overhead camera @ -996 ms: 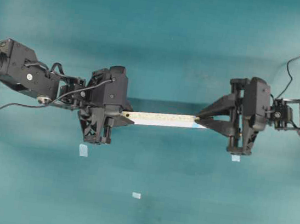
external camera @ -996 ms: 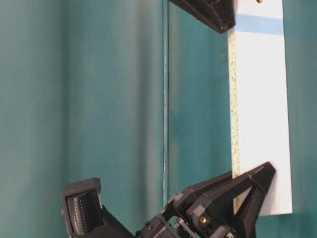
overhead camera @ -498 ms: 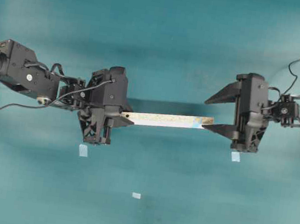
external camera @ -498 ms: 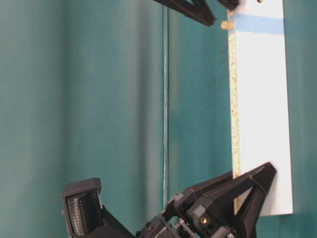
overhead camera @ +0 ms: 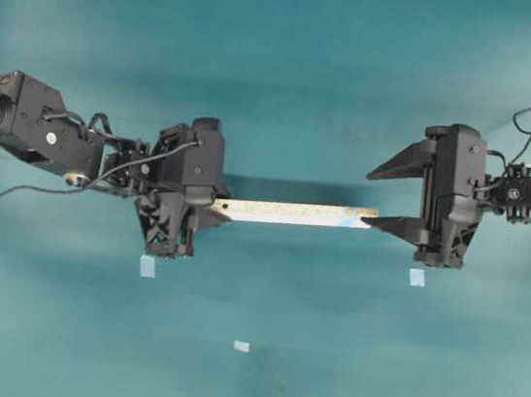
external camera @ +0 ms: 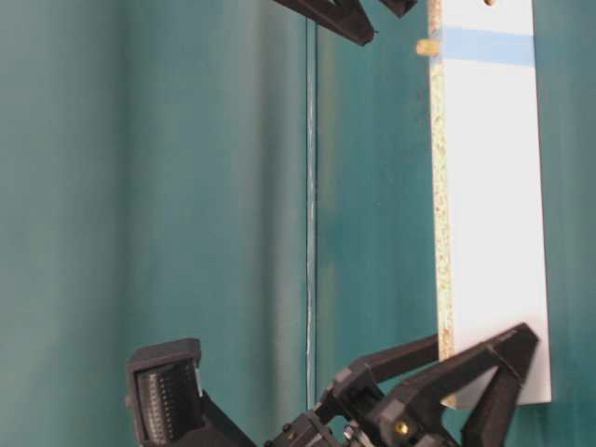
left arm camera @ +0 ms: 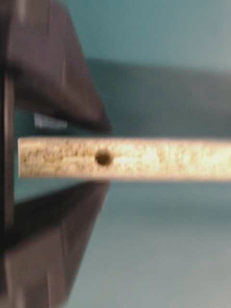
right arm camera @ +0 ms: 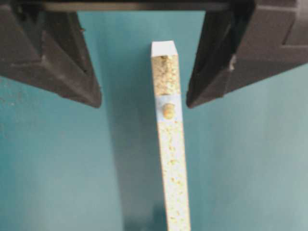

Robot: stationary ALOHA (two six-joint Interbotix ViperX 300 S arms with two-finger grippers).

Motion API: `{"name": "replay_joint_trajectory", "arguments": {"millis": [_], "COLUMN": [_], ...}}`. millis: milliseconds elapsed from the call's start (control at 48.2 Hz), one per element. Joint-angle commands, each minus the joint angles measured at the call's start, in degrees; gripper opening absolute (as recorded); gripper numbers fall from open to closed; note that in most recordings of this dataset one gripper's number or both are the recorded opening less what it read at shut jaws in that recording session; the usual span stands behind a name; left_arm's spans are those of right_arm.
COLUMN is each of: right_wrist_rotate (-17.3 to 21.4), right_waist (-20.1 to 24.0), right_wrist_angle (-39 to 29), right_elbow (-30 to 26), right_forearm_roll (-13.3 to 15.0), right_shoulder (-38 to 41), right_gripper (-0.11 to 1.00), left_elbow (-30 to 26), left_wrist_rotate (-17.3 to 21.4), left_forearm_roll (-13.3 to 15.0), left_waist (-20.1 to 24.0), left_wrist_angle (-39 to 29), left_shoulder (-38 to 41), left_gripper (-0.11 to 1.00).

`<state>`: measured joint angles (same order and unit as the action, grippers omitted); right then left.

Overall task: Insert the rod into the hole on the wooden board.
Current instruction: 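Open the right gripper and lift it away from the inserted peg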

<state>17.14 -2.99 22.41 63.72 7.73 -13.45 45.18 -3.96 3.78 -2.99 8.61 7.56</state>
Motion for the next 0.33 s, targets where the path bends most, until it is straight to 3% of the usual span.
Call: {"name": "replay_joint_trajectory", "arguments": {"millis": [0,41,145,311], "right_wrist_rotate": [0.00,0.09,0.26,0.26], "right_waist": [0.09,0.09,0.09,0.09], "right_wrist_angle": [0.18,0.26,0.18,0.26], "right_elbow": [-0.44,-0.35,-0.26,-0.18], "right_forearm_roll": [0.00,0.00,0.00,0.00], "right_shoulder": [-0.88,-0.88,-0.88,-1.67], "right_gripper": [0.81,0.81,0.81,0.81], "left_elbow": [-0.53,-0.62,-0.79,-0.79], "left_wrist_rotate": [-0.35,-0.26,-0.26,-0.18], "left_forearm_roll": [-0.09,-0.09,-0.09,-0.09], "left_waist": [-0.18,-0.18,-0.18,-0.18], "left_wrist_angle": [0.00,0.00,0.00,-0.35], "left_shoulder": [-0.79,-0.79,-0.88,-1.67], "left_gripper": [0.76,0.83,0.76,0.77]}}
